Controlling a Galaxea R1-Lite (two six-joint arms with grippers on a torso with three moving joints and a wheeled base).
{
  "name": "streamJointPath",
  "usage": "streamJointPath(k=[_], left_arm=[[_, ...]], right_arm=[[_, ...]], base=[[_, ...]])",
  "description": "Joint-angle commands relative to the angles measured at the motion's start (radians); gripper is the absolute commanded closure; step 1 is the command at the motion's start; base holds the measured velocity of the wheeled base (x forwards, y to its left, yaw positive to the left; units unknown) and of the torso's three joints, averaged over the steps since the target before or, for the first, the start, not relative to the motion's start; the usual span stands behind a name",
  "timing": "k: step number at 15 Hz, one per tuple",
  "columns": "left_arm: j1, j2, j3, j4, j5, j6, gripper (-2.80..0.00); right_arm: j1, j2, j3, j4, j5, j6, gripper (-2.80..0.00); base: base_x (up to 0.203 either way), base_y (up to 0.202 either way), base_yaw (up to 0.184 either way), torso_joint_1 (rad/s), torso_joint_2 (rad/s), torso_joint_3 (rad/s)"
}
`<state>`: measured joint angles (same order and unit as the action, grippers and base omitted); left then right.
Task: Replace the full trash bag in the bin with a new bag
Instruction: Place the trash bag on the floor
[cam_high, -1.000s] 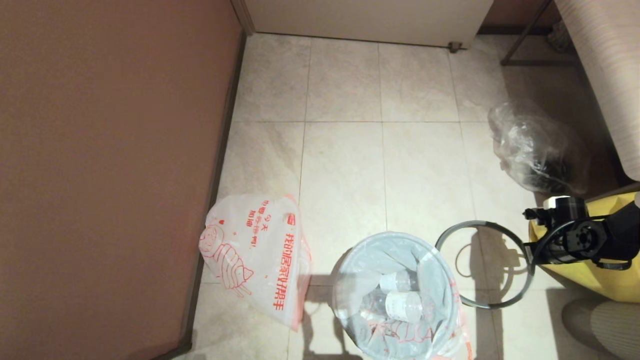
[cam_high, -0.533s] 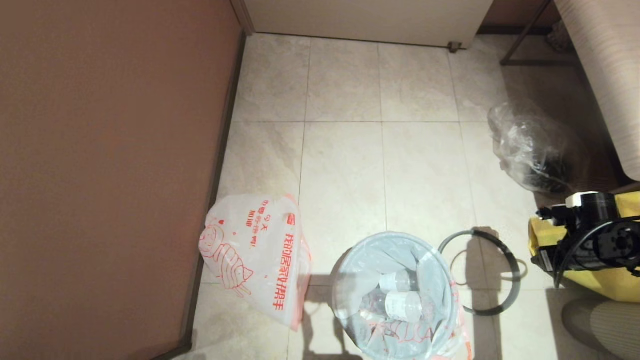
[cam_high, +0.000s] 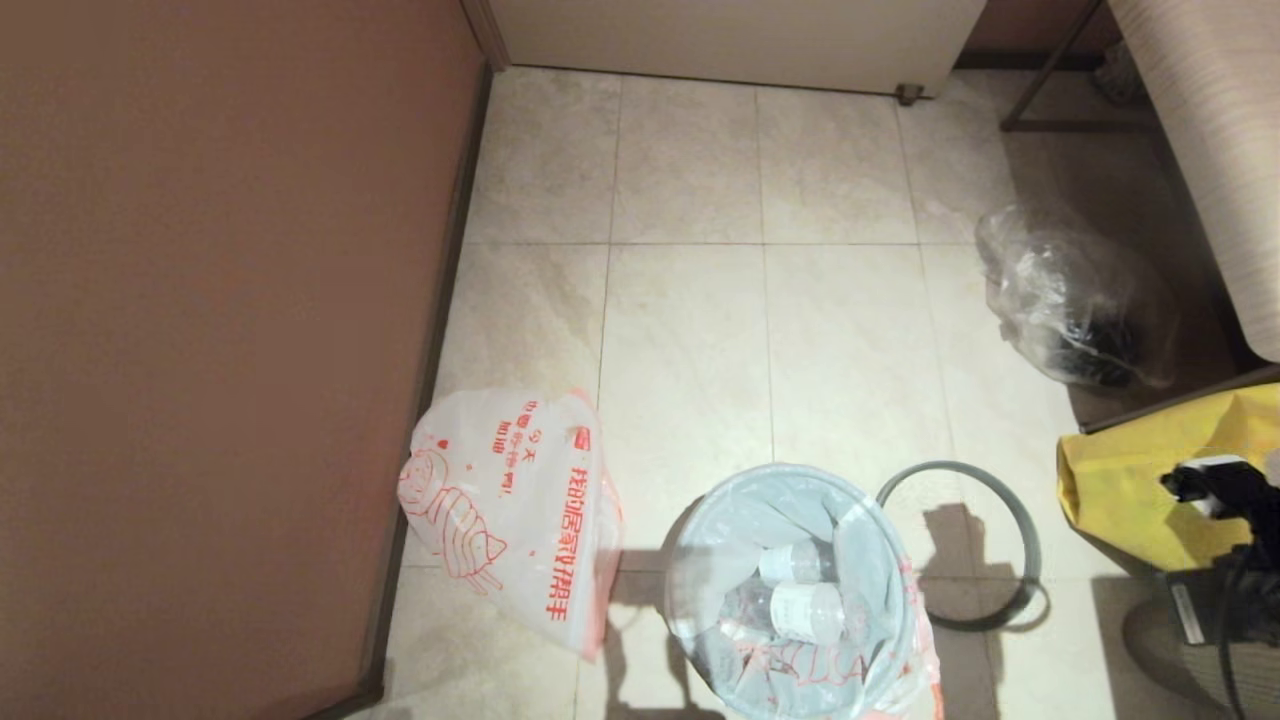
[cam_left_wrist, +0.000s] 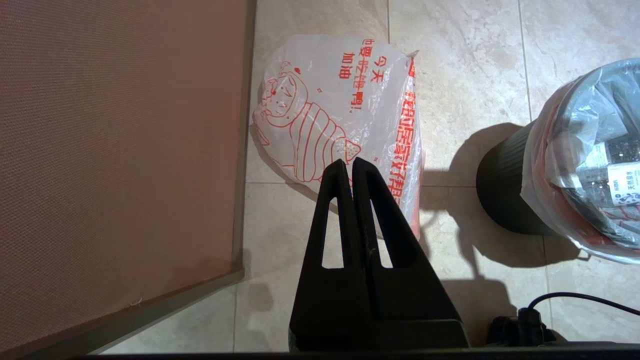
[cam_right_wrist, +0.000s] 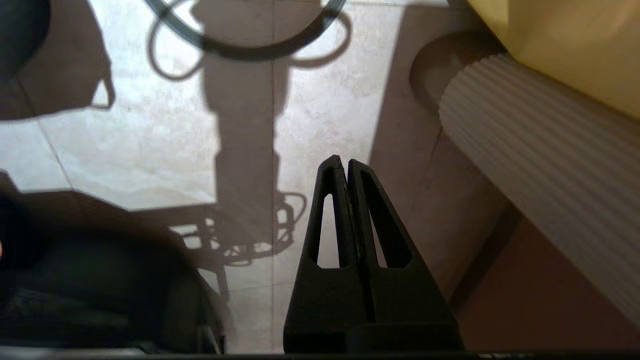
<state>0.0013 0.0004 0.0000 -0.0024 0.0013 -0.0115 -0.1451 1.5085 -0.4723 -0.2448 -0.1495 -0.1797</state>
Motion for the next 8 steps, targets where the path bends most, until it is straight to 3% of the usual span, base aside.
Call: streamJointPath(k=[1,4,8], left_arm=[[0.0,0.001,0.0,-0.001,0.0,-0.001,0.0],[0.0,0.0,0.0,-0.001,0.0,-0.001,0.0],[0.0,0.0,0.0,-0.001,0.0,-0.001,0.0]], right_arm=[[0.002,-0.164,0.08,-0.001,-0.002,0.003,0.0],[-0.002,-0.354,0.146,0.057,-0.01,0.036,0.0],[-0.003,-0.686,0.138,0.409,-0.019,0.048,0.0]], base=[[0.0,0.0,0.0,0.0,0.0,0.0],[0.0,0.0,0.0,0.0,0.0,0.0],[0.0,0.0,0.0,0.0,0.0,0.0]])
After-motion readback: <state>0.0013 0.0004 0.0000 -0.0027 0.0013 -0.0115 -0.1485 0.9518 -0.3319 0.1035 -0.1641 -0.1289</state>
